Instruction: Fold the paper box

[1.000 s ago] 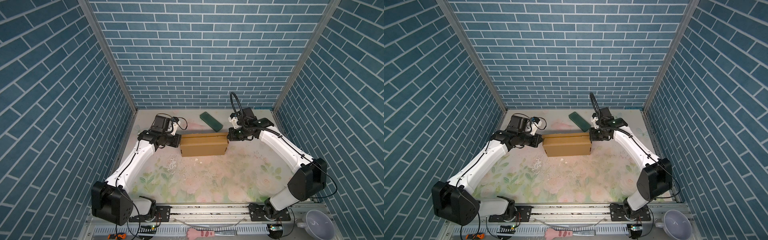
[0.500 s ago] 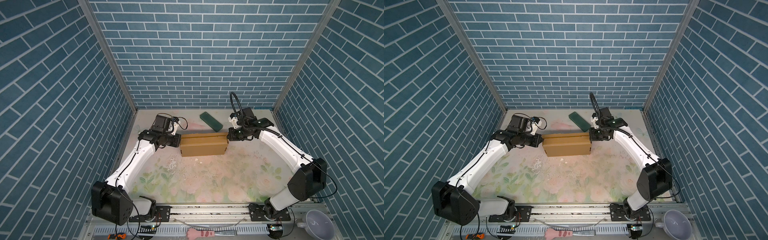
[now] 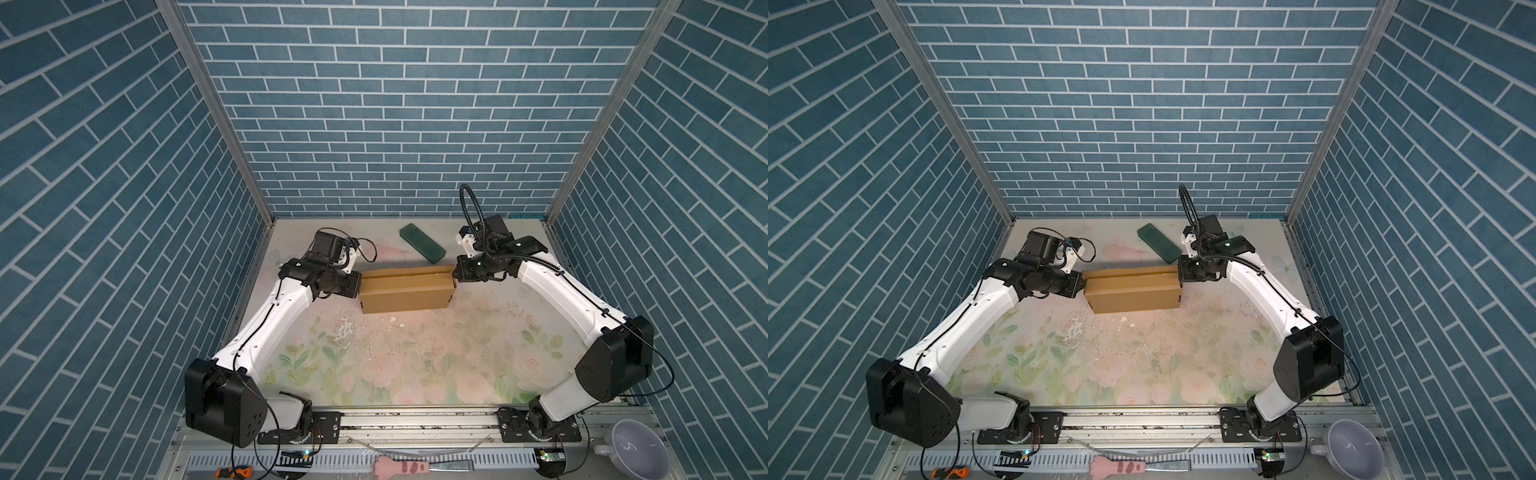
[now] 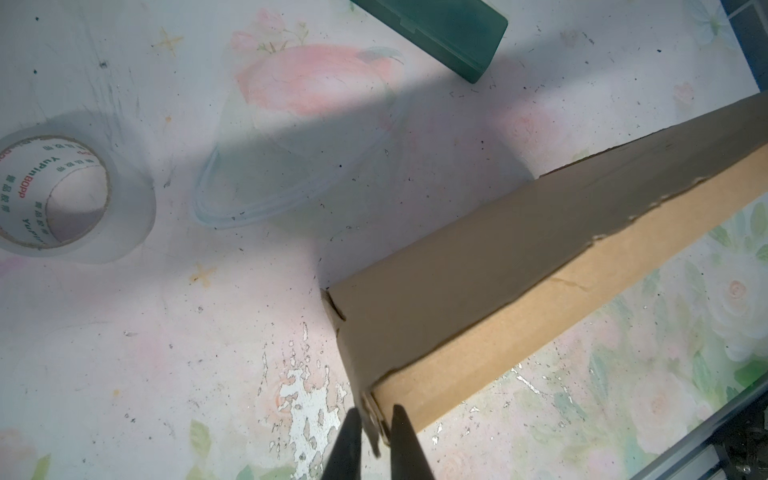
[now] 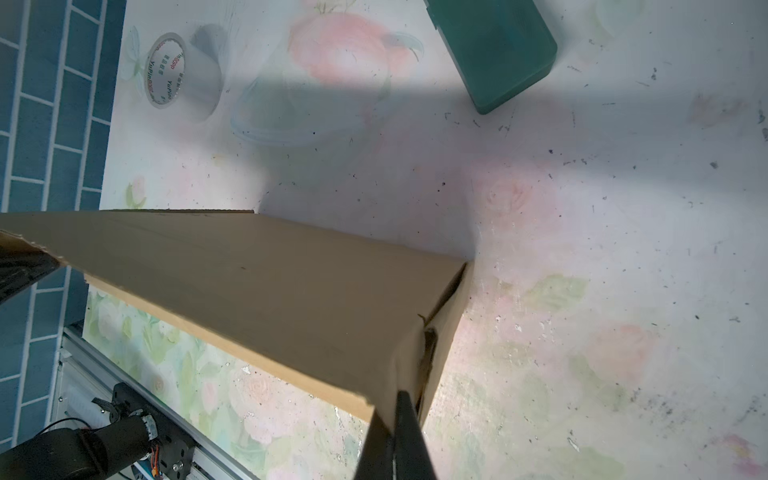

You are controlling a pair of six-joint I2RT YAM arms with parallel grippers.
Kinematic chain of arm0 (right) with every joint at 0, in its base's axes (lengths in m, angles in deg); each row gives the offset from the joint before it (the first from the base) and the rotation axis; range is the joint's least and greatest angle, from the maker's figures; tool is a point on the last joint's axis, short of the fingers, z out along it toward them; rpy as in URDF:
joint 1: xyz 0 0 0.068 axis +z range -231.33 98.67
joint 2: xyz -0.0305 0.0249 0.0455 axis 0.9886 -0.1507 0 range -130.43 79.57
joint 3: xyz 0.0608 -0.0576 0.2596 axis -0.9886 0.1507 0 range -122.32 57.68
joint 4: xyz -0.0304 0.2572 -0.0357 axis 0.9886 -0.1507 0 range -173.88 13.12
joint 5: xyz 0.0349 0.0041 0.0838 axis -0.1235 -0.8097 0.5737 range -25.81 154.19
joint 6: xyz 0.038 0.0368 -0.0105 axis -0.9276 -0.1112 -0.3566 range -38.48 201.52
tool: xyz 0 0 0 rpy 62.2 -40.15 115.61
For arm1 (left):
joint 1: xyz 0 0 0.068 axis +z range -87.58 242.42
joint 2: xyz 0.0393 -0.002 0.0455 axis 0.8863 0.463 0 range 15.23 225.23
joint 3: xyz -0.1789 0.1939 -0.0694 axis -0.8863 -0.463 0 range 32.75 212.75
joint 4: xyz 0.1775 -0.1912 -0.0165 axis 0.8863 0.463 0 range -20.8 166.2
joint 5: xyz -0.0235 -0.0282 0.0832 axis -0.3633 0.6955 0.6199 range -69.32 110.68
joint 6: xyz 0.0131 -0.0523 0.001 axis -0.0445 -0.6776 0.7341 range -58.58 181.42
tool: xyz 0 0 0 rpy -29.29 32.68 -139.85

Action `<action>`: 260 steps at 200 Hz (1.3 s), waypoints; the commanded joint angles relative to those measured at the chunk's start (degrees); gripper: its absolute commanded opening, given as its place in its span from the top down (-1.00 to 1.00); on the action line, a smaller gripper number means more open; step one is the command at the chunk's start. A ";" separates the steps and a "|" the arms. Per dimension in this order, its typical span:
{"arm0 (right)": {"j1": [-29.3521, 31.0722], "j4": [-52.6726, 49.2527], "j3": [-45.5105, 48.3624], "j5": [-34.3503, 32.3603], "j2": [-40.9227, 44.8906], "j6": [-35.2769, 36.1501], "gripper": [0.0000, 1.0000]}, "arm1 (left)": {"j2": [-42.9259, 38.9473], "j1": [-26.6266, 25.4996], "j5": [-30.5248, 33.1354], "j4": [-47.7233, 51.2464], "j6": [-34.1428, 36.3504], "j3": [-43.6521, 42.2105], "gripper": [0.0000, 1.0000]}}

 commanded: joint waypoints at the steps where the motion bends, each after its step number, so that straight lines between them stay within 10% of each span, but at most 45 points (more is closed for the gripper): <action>1: 0.36 0.62 0.37 1.13 -0.57 -0.20 1.00 | 0.77 -0.28 0.39 1.66 0.96 1.14 0.74; 99: 0.36 1.33 0.64 1.66 -0.95 -0.39 1.00 | 2.97 -0.34 -8.79 2.12 -5.79 6.02 1.00; 260: 0.36 0.54 -0.41 1.39 -1.58 -0.05 1.00 | 4.04 -0.32 0.34 6.33 0.00 4.19 1.00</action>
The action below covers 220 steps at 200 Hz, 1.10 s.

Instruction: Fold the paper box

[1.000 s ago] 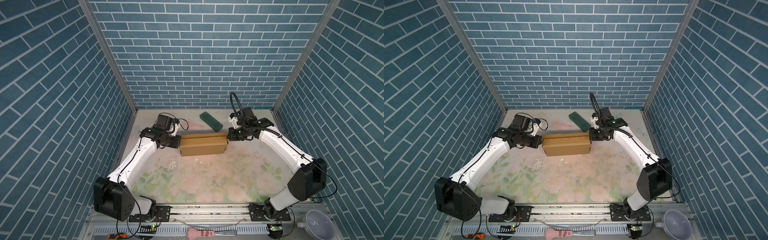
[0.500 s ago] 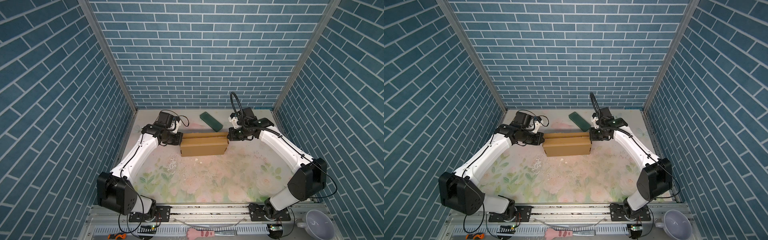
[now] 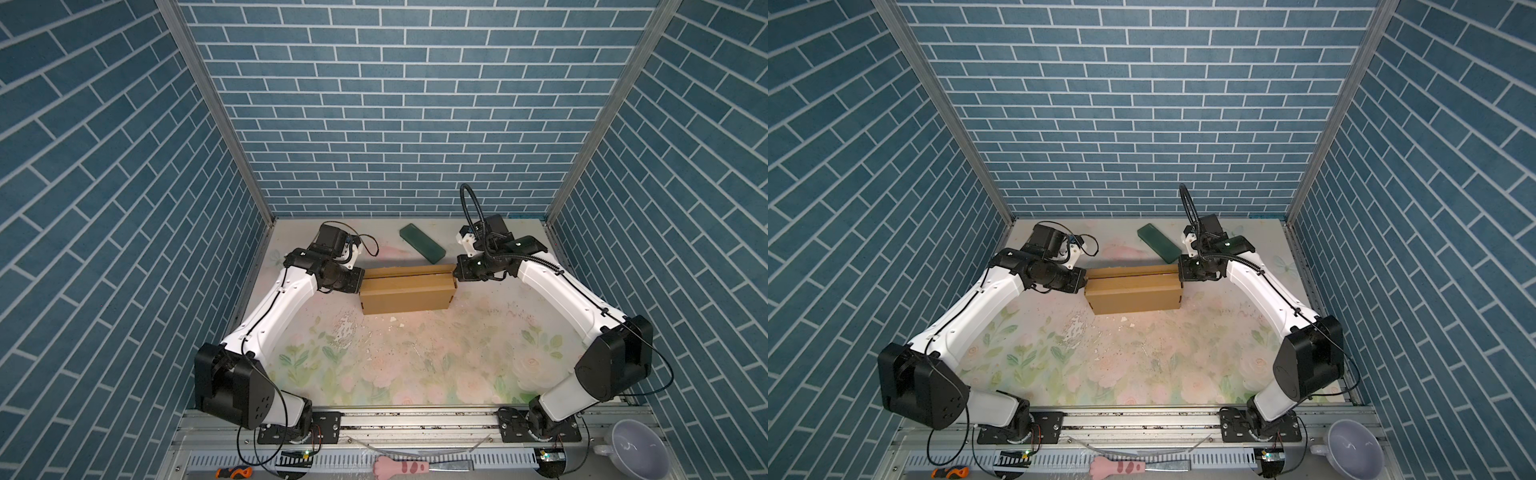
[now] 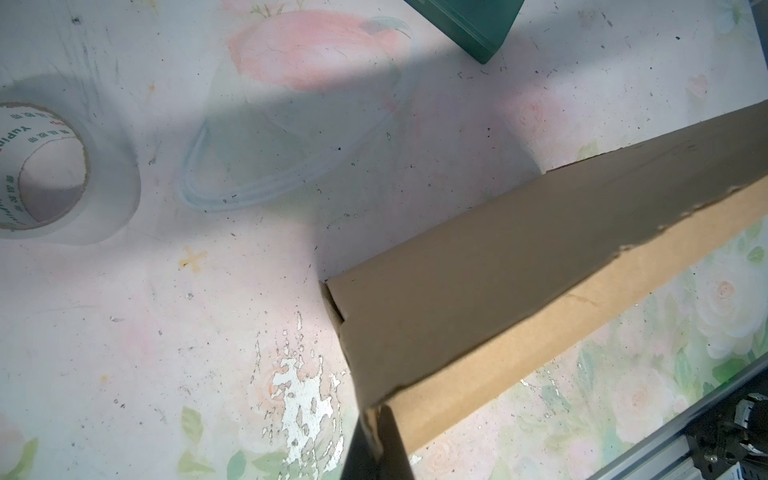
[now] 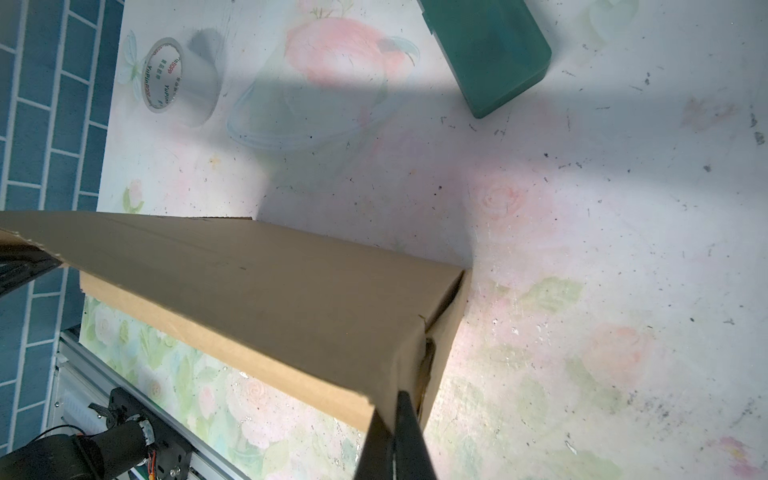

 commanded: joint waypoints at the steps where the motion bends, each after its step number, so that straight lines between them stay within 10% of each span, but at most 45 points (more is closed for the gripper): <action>1: 0.51 -0.03 -0.44 1.70 -1.19 -0.04 1.00 | -0.47 -0.39 1.04 1.40 1.31 -1.25 1.00; 220: 0.95 0.76 -0.02 2.40 -0.82 -1.16 1.00 | -2.05 -2.51 -0.13 -1.64 -1.76 -8.94 1.00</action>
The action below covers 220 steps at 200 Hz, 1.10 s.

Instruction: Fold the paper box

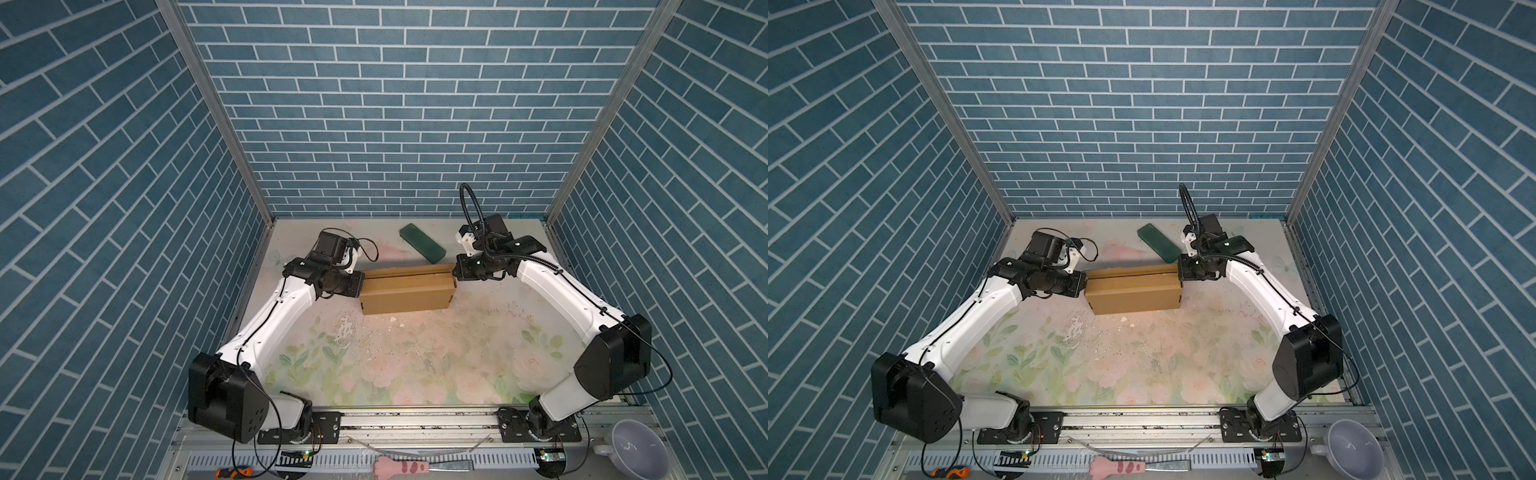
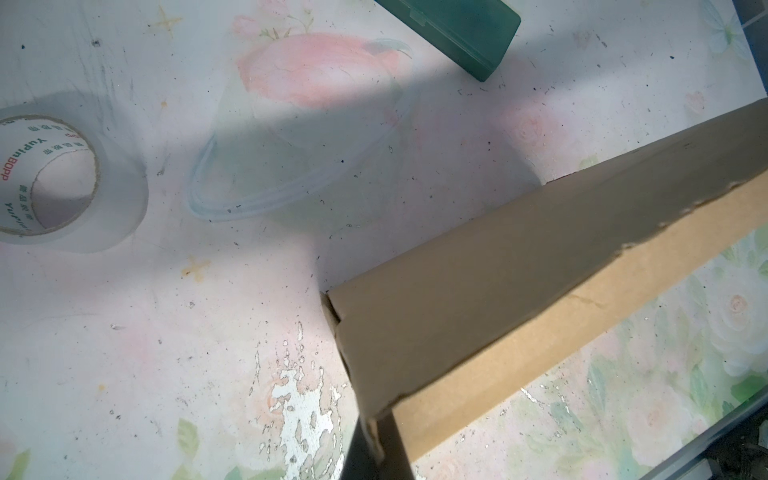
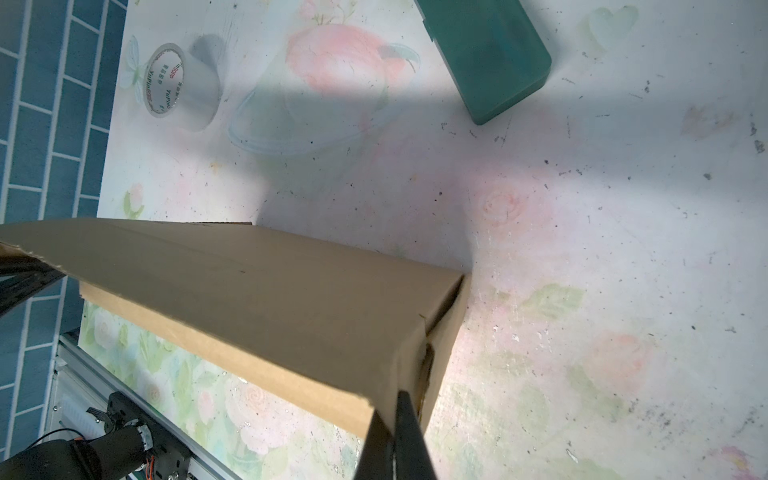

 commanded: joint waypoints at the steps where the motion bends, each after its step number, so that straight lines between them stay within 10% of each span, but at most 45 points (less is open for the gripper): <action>1: 0.95 0.01 -0.04 2.44 -0.58 -1.13 1.00 | 1.50 -1.40 -1.38 4.25 -0.20 -3.14 1.00; 220: 1.47 1.15 5.20 -6.51 2.57 4.74 1.00 | 3.70 -1.39 0.66 2.05 0.43 -6.03 1.00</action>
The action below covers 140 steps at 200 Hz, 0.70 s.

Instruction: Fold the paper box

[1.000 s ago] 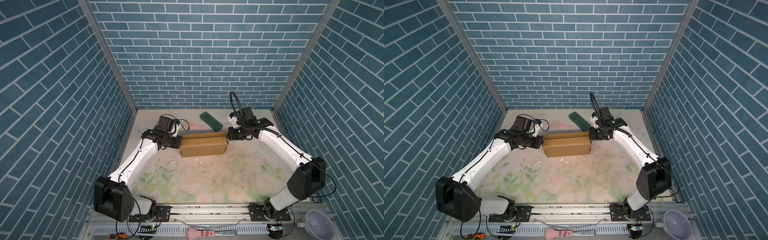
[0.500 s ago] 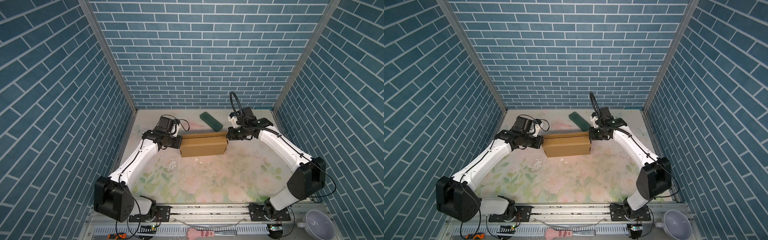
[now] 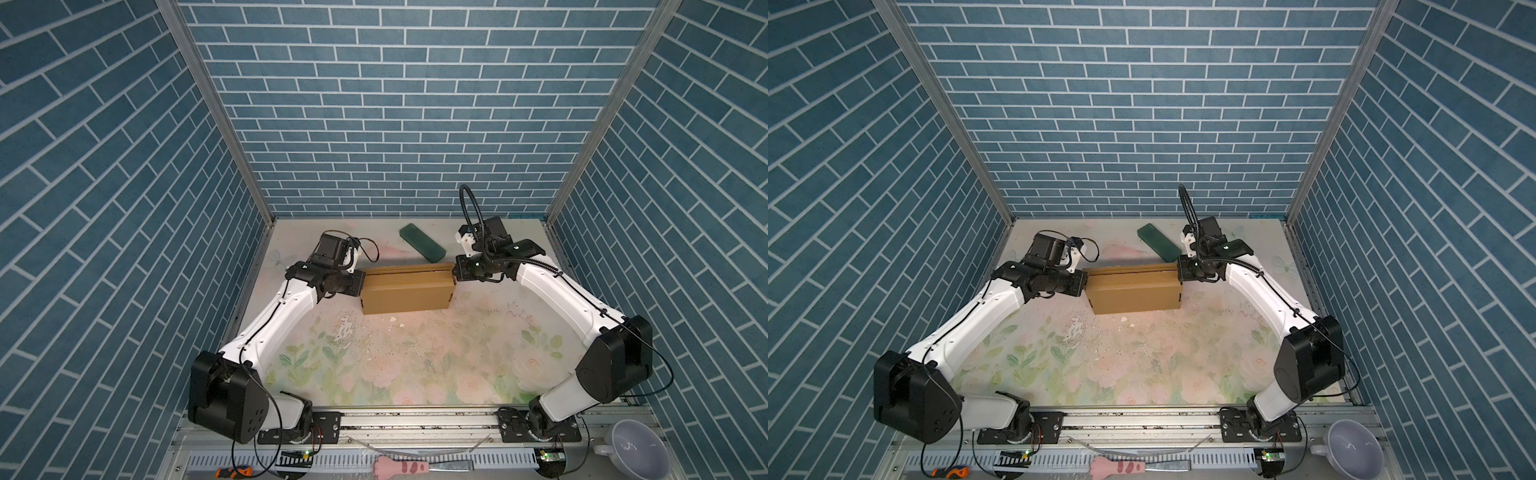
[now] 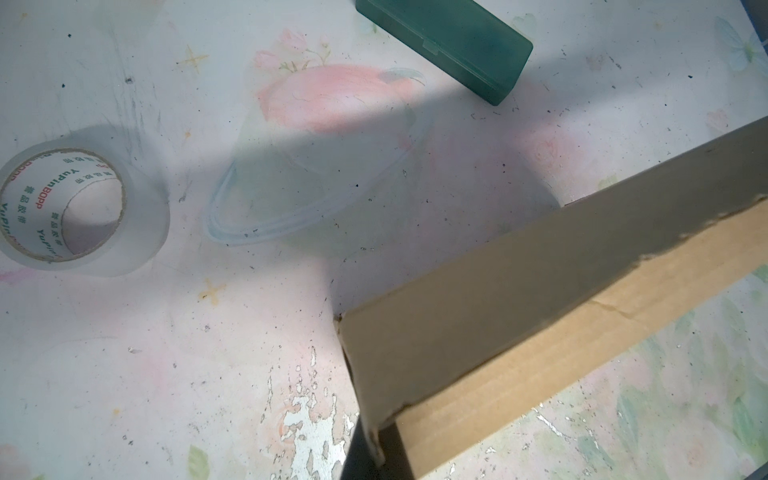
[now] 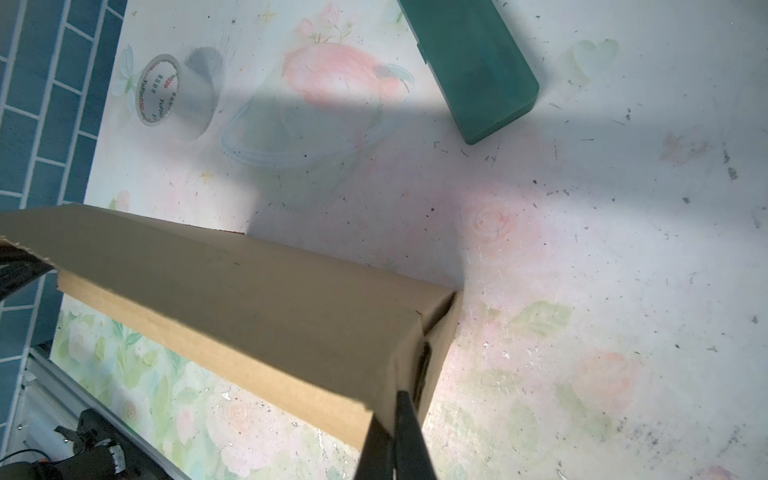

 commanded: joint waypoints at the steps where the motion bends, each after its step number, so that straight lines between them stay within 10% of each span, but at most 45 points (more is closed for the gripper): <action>1: 0.97 -2.45 2.94 -3.70 1.64 3.26 1.00 | 3.50 -1.04 -1.85 7.51 0.38 -3.50 1.00; 72: 0.86 0.26 1.61 3.07 5.54 1.80 0.78 | 3.91 -1.04 -2.11 7.20 0.42 -3.71 1.00; 140: 0.96 -7.18 -4.05 -3.46 9.42 14.87 -0.32 | 4.47 -1.09 -2.35 7.12 1.15 -3.36 1.00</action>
